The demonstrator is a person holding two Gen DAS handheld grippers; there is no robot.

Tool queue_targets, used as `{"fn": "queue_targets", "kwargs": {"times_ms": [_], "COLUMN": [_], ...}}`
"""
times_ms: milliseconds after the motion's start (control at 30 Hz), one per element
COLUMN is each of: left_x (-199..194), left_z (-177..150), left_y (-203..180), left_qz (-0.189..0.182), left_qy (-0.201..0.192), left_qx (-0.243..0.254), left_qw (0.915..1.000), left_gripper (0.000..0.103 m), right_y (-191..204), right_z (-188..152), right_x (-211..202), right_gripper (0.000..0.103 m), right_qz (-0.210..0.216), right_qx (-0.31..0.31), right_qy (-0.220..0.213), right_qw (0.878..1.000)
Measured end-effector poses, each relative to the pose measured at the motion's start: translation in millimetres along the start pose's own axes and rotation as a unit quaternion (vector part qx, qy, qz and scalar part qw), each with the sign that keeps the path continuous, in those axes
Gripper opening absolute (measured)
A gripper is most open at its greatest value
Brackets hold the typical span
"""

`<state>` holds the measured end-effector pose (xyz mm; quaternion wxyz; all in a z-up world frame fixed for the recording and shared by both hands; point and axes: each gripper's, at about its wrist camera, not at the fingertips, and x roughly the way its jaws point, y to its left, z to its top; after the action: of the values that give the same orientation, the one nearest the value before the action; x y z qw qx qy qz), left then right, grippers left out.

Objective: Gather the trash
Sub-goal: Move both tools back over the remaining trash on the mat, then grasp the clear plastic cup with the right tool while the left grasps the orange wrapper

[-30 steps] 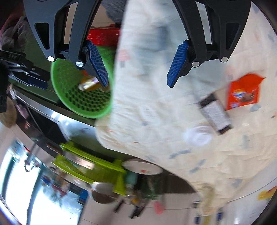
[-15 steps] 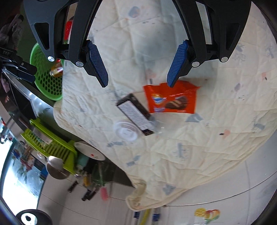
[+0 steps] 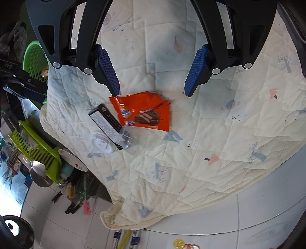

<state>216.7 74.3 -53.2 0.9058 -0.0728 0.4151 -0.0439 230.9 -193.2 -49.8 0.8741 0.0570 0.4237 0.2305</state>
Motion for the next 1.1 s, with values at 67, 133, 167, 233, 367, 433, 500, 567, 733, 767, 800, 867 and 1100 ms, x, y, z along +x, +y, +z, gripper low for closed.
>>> {"fn": "queue_targets", "kwargs": {"times_ms": [67,133,167,233,367,433,500,567,733,767,800,867,1100], "left_x": [0,1,2,4,9,12,15,17,22,23,23,23,24], "left_z": [0,-1,-1,-2,-4,-5,-5,-6,-6,-7,-7,-8,-9], "left_y": [6,11,12,15,23,26,27,30,36,37,38,40,48], "left_qz": [0.001,0.004,0.005,0.006,0.005,0.003,0.004,0.004,0.002,0.001,0.0,0.002,0.003], "left_qy": [0.0,0.001,0.002,0.004,0.008,0.011,0.014,0.016,0.02,0.021,0.022,0.022,0.023], "left_qx": [-0.006,-0.008,-0.01,-0.014,-0.021,-0.022,-0.022,-0.023,-0.029,-0.031,-0.031,-0.031,-0.038], "left_qw": [1.0,1.0,0.9999,0.9999,0.9997,0.9997,0.9997,0.9996,0.9994,0.9993,0.9993,0.9993,0.999], "left_gripper": [0.07,0.07,0.07,0.07,0.07,0.07,0.07,0.07,0.07,0.07,0.07,0.07,0.07], "right_y": [8,16,20,28,47,54,60,67,81,82,83,85,90], "right_z": [7,16,20,28,48,57,64,71,87,90,92,95,101], "right_x": [8,16,20,30,55,67,80,92,120,126,130,139,162], "right_gripper": [0.07,0.07,0.07,0.07,0.07,0.07,0.07,0.07,0.069,0.069,0.068,0.068,0.066], "right_qz": [0.003,0.007,0.007,0.011,0.014,0.01,0.017,0.02,0.021,0.021,0.024,0.021,0.022], "right_qx": [-0.012,-0.027,-0.033,-0.046,-0.083,-0.096,-0.105,-0.118,-0.139,-0.141,-0.143,-0.147,-0.16], "right_qy": [0.0,0.0,0.0,0.002,0.005,0.004,0.008,0.009,0.013,0.015,0.018,0.022,0.036], "right_qw": [1.0,1.0,0.999,0.999,0.996,0.995,0.994,0.993,0.99,0.99,0.989,0.989,0.986]}}
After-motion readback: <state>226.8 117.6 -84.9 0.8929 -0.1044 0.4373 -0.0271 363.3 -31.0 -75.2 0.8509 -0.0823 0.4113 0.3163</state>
